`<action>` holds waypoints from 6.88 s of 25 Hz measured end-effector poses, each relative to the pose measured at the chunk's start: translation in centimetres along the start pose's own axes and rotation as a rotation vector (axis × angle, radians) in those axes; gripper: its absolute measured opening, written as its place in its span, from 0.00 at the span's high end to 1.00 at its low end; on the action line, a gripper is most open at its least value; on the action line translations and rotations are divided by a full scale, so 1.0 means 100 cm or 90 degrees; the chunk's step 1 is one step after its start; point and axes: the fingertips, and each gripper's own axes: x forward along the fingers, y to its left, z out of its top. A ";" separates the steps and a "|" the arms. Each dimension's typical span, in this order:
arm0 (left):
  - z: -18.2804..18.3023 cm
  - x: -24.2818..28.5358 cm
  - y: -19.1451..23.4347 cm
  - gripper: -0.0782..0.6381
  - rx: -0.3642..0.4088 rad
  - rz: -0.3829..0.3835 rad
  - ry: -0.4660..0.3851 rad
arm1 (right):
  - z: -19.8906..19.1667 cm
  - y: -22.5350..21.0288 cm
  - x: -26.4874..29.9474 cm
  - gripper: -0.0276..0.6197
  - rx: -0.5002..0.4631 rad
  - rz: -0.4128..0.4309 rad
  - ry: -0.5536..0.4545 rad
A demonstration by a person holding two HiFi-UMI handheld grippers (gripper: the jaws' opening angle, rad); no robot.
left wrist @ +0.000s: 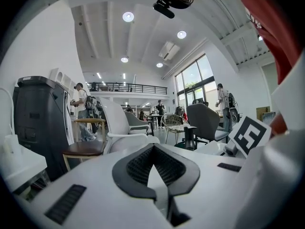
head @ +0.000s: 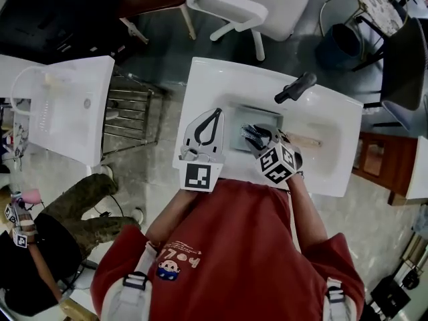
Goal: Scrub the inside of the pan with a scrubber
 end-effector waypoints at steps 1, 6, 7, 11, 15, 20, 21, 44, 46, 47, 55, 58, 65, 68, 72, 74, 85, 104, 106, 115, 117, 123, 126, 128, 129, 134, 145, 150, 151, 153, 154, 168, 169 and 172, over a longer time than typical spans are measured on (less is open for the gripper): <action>-0.001 -0.001 0.001 0.88 -0.002 0.002 0.000 | -0.004 0.003 0.006 0.68 -0.010 0.015 0.014; -0.006 -0.004 0.002 0.88 -0.005 0.007 0.006 | -0.030 0.029 0.031 0.68 -0.088 0.121 0.095; -0.006 -0.004 0.002 0.88 -0.007 0.007 0.006 | -0.036 0.033 0.035 0.68 -0.103 0.138 0.112; -0.007 -0.005 0.003 0.88 -0.008 0.009 0.003 | -0.056 0.041 0.053 0.70 -0.150 0.167 0.160; -0.008 -0.006 0.003 0.88 -0.007 0.010 0.008 | -0.059 0.047 0.062 0.70 -0.150 0.208 0.166; -0.008 -0.005 0.003 0.88 -0.006 0.010 0.012 | -0.069 0.059 0.070 0.70 -0.143 0.265 0.194; -0.008 -0.005 0.003 0.88 -0.004 0.010 0.011 | -0.071 0.060 0.072 0.70 -0.145 0.268 0.198; -0.006 -0.005 0.003 0.88 0.003 0.007 0.014 | -0.061 0.019 0.097 0.71 -0.203 0.128 0.184; -0.006 -0.005 0.001 0.88 0.004 0.004 0.015 | -0.059 0.004 0.102 0.71 -0.220 0.082 0.177; -0.005 -0.005 0.000 0.88 0.004 0.003 0.015 | -0.058 -0.002 0.104 0.71 -0.230 0.062 0.174; -0.005 -0.005 -0.003 0.88 0.010 -0.001 0.017 | -0.051 -0.033 0.119 0.71 -0.248 -0.069 0.165; -0.005 -0.005 -0.004 0.88 0.008 -0.001 0.018 | -0.052 -0.035 0.121 0.71 -0.253 -0.086 0.168; -0.004 -0.006 -0.003 0.88 0.011 -0.003 0.017 | -0.048 -0.038 0.115 0.70 -0.213 -0.080 0.155; -0.004 -0.006 -0.001 0.88 0.010 0.001 0.018 | -0.036 -0.040 0.100 0.70 -0.185 -0.070 0.129; -0.007 -0.004 -0.001 0.88 0.011 -0.003 0.020 | -0.034 -0.036 0.074 0.70 -0.159 -0.005 0.134; -0.006 -0.003 -0.002 0.88 0.009 -0.005 0.017 | -0.037 -0.030 0.061 0.70 -0.159 0.038 0.143; -0.007 -0.003 -0.007 0.88 0.008 -0.012 0.014 | -0.087 0.029 0.050 0.70 -0.159 0.227 0.223; -0.010 0.001 -0.009 0.88 0.006 -0.019 0.024 | -0.104 0.036 0.061 0.70 -0.145 0.250 0.237; -0.011 0.000 -0.009 0.88 0.008 -0.019 0.023 | -0.103 0.030 0.064 0.70 -0.154 0.227 0.230; -0.012 0.001 -0.008 0.88 0.009 -0.017 0.023 | -0.093 -0.006 0.077 0.70 -0.211 0.102 0.206; -0.012 0.000 -0.008 0.88 0.008 -0.017 0.024 | -0.092 -0.014 0.080 0.70 -0.223 0.073 0.200; -0.013 0.000 -0.010 0.88 0.007 -0.018 0.023 | -0.089 -0.027 0.087 0.70 -0.240 0.007 0.178; -0.012 0.001 -0.011 0.88 0.009 -0.019 0.023 | -0.087 -0.037 0.091 0.70 -0.260 -0.032 0.170; -0.010 0.001 -0.012 0.88 0.009 -0.020 0.022 | -0.088 -0.043 0.093 0.71 -0.270 -0.056 0.168; -0.010 0.001 -0.012 0.88 0.009 -0.020 0.021 | -0.088 -0.046 0.094 0.71 -0.273 -0.065 0.168; -0.011 0.000 -0.008 0.88 0.010 -0.015 0.024 | -0.086 -0.050 0.096 0.71 -0.269 -0.068 0.171; -0.009 0.005 -0.015 0.88 0.013 -0.029 0.019 | -0.087 -0.056 0.065 0.71 -0.166 0.023 0.170; -0.007 0.007 -0.020 0.88 0.012 -0.036 0.013 | -0.106 -0.027 0.032 0.70 -0.138 0.151 0.222; -0.007 0.006 -0.021 0.88 0.011 -0.037 0.013 | -0.111 -0.019 0.028 0.70 -0.138 0.170 0.232; -0.009 0.006 -0.020 0.88 0.009 -0.036 0.014 | -0.119 -0.005 0.026 0.70 -0.133 0.197 0.241; -0.009 0.006 -0.020 0.88 0.010 -0.035 0.013 | -0.121 0.000 0.027 0.70 -0.128 0.203 0.242; -0.011 0.006 -0.020 0.88 0.009 -0.036 0.015 | -0.138 0.025 0.036 0.70 -0.109 0.245 0.256; -0.011 0.006 -0.019 0.88 0.011 -0.036 0.015 | -0.138 0.025 0.036 0.70 -0.106 0.248 0.256; -0.013 0.007 -0.019 0.88 0.014 -0.038 0.019 | -0.138 0.024 0.037 0.70 -0.100 0.248 0.254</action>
